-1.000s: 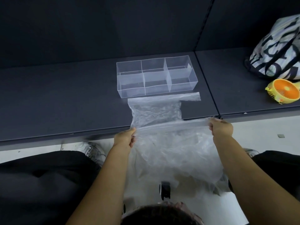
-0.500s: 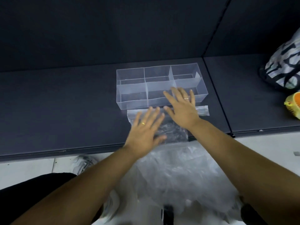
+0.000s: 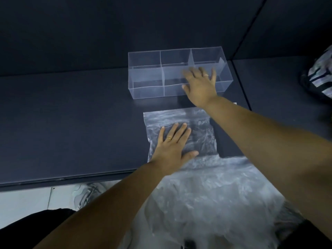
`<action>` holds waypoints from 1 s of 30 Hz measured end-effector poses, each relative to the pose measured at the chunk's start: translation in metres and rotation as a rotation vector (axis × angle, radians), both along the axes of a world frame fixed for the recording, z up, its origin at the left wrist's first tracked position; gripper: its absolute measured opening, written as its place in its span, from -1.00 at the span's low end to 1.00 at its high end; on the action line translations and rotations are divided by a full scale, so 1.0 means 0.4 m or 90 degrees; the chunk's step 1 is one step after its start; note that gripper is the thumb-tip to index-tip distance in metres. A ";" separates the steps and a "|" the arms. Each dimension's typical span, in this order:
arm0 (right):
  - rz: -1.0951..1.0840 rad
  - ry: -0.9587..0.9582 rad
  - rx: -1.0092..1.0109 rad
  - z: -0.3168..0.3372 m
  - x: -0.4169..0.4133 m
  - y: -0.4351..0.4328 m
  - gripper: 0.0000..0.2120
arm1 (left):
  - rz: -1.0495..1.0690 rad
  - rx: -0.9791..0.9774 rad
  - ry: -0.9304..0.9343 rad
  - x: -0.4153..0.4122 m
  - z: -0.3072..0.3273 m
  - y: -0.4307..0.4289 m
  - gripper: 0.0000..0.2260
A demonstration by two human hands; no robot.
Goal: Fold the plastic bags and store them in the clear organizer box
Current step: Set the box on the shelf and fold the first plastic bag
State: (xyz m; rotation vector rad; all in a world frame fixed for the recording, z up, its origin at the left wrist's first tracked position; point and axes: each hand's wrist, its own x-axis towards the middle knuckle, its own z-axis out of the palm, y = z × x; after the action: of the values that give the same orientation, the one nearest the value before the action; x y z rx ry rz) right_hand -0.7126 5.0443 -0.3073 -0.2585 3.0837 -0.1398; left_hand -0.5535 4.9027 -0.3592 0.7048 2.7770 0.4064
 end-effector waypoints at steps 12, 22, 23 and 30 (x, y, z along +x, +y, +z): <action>0.023 -0.073 -0.066 -0.174 0.380 -0.046 -0.38 | 0.250 -0.131 0.055 0.008 -0.047 -0.135 -0.35; -0.119 0.060 -0.042 -0.108 0.401 0.166 -0.42 | 0.190 -0.054 0.184 0.042 0.010 -0.136 -0.38; -0.058 0.066 -0.097 -0.106 0.446 0.120 -0.42 | 0.108 -0.001 0.219 0.077 0.003 -0.125 -0.40; 0.125 -0.004 -0.110 -0.128 0.614 0.020 -0.26 | -0.102 -0.105 0.214 0.218 -0.016 -0.156 -0.52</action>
State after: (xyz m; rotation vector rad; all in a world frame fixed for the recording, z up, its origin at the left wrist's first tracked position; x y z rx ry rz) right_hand -0.4671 5.0525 -0.3584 -0.5627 3.0195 -0.3978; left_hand -0.4664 4.8402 -0.3656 1.0285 2.9832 0.0262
